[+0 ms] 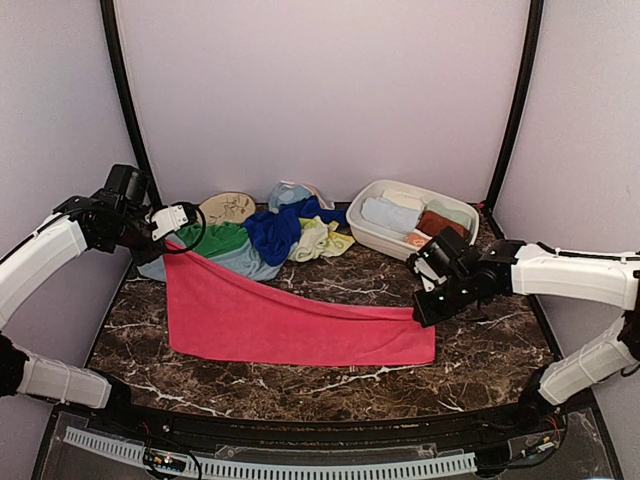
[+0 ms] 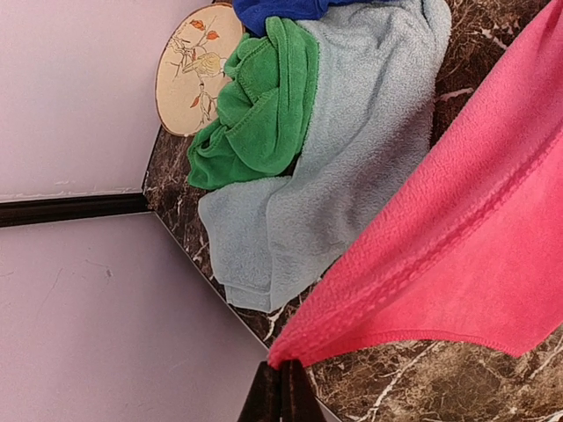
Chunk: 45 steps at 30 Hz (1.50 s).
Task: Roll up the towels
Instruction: Flatten out the towel at the center of the board.
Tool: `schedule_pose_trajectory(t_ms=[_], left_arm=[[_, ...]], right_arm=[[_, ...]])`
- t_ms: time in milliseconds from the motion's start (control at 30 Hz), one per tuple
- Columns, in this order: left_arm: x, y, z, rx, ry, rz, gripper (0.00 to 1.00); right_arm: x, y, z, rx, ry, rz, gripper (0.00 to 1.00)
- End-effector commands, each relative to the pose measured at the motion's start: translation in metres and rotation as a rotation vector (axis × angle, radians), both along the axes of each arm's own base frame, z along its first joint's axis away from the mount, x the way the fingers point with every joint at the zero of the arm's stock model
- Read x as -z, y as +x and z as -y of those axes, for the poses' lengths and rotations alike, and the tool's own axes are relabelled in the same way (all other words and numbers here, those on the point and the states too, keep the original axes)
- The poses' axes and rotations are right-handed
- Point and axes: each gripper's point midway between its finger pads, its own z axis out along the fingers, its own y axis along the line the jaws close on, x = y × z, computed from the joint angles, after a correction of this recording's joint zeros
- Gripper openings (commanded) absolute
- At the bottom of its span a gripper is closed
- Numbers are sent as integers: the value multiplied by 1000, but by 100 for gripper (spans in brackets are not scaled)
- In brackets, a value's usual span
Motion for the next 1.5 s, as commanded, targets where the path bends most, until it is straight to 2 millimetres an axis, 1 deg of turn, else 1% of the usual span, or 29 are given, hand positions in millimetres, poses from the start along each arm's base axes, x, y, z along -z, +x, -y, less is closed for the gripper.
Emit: schedule_pose_trajectory(t_ms=[0, 67, 133, 200, 267, 333, 467, 567, 700, 767, 800, 900, 1033, 1167, 1267, 1400, 1467], left_arm=[[10, 0, 0, -14, -18, -6, 0], [14, 5, 1, -14, -19, -13, 0], [18, 9, 2, -19, -23, -16, 0], [21, 13, 3, -26, -23, -21, 0], [26, 15, 3, -32, -20, -32, 0], [31, 15, 2, -33, -14, -38, 0], [34, 16, 2, -31, -9, -43, 0], [35, 16, 1, -29, -2, -46, 0], [37, 16, 2, -27, -7, -52, 0], [38, 15, 2, -30, -8, -55, 0], [39, 15, 2, -30, -8, -56, 0], [41, 14, 1, -30, -4, -61, 0], [41, 13, 1, -27, -1, -60, 0], [40, 13, 0, -23, 7, -57, 0], [38, 16, 0, -26, 9, -47, 0], [30, 18, 1, -29, 0, -36, 0], [27, 17, 1, -28, -6, -34, 0]], right_arm=[[30, 5, -9, -4, 8, -36, 11], [45, 11, -8, 11, -22, -47, 12], [52, 17, -11, 8, -33, -48, 12], [56, 22, -14, 1, -39, -48, 16], [58, 28, -16, -3, -50, -49, 17], [55, 35, -18, -3, -60, -36, 17], [53, 44, -18, -1, -72, -20, 17], [52, 48, -14, 0, -83, -16, 18], [53, 50, -14, -3, -76, -26, 23], [54, 51, -13, 0, -79, -26, 24], [53, 52, -12, 4, -81, -24, 23], [51, 55, -9, 23, -89, -10, 13], [49, 54, -7, 25, -85, -11, 0], [49, 50, -6, 27, -79, -18, 0], [29, 54, -6, 37, -57, 21, 0], [-2, 58, -4, 48, -41, 75, 0], [-11, 57, -2, 48, -36, 89, 0]])
